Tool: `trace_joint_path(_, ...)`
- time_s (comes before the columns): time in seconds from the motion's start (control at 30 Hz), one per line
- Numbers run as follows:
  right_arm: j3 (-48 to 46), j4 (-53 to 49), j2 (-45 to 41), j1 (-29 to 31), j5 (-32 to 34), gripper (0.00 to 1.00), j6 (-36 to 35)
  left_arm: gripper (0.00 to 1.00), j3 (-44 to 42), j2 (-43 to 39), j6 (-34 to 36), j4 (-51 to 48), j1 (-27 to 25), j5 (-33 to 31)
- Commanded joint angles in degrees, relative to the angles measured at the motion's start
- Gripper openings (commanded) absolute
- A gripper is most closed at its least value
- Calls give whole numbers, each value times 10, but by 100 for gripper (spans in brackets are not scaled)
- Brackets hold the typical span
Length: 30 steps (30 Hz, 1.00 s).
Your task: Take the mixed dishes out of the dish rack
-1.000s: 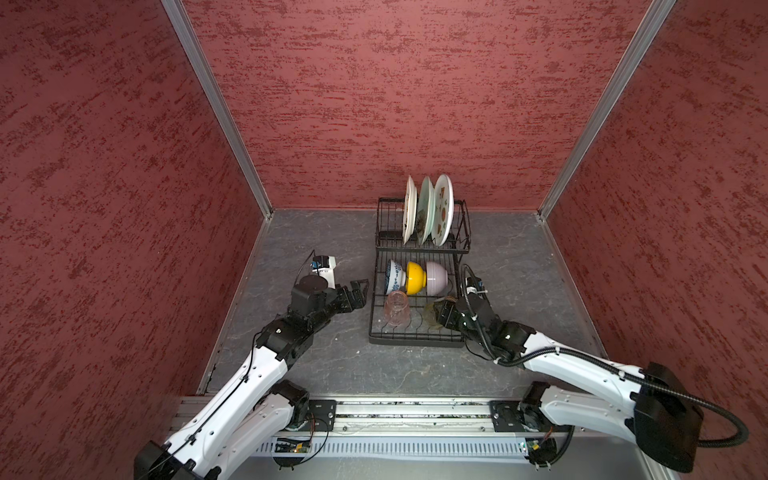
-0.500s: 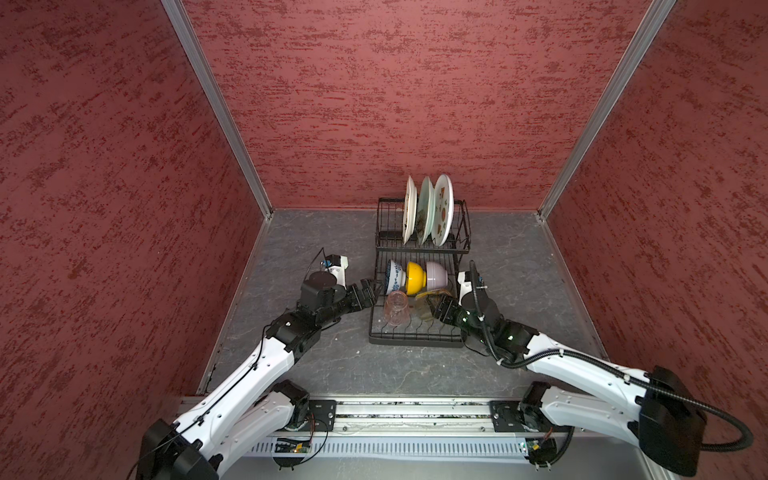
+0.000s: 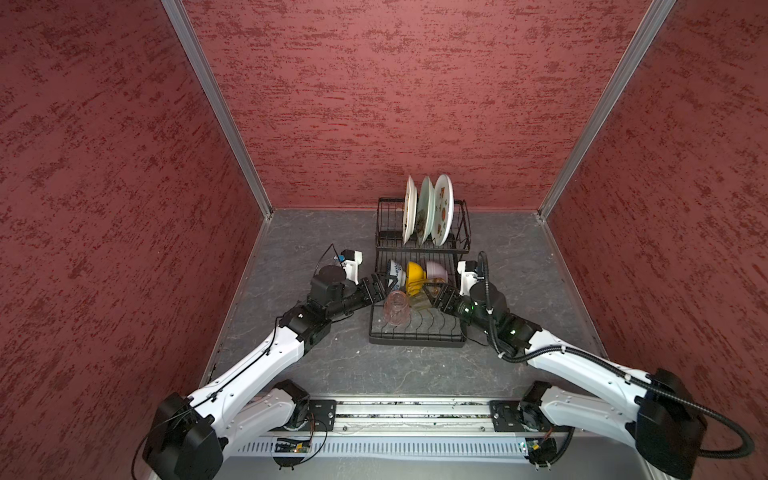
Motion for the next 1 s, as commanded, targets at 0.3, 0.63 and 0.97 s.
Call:
trace_joint_path(0.3, 15, 106, 9, -18, -83, 53, 37, 71, 14, 61, -36, 105, -22, 46)
trace_joint_path(0.63, 6, 142, 0, -23, -108, 53, 48, 64, 10, 74, -62, 165, -39, 56)
trace_joint_path(0.97, -9, 184, 3, -28, -139, 53, 73, 49, -23, 95, -111, 299, -55, 54)
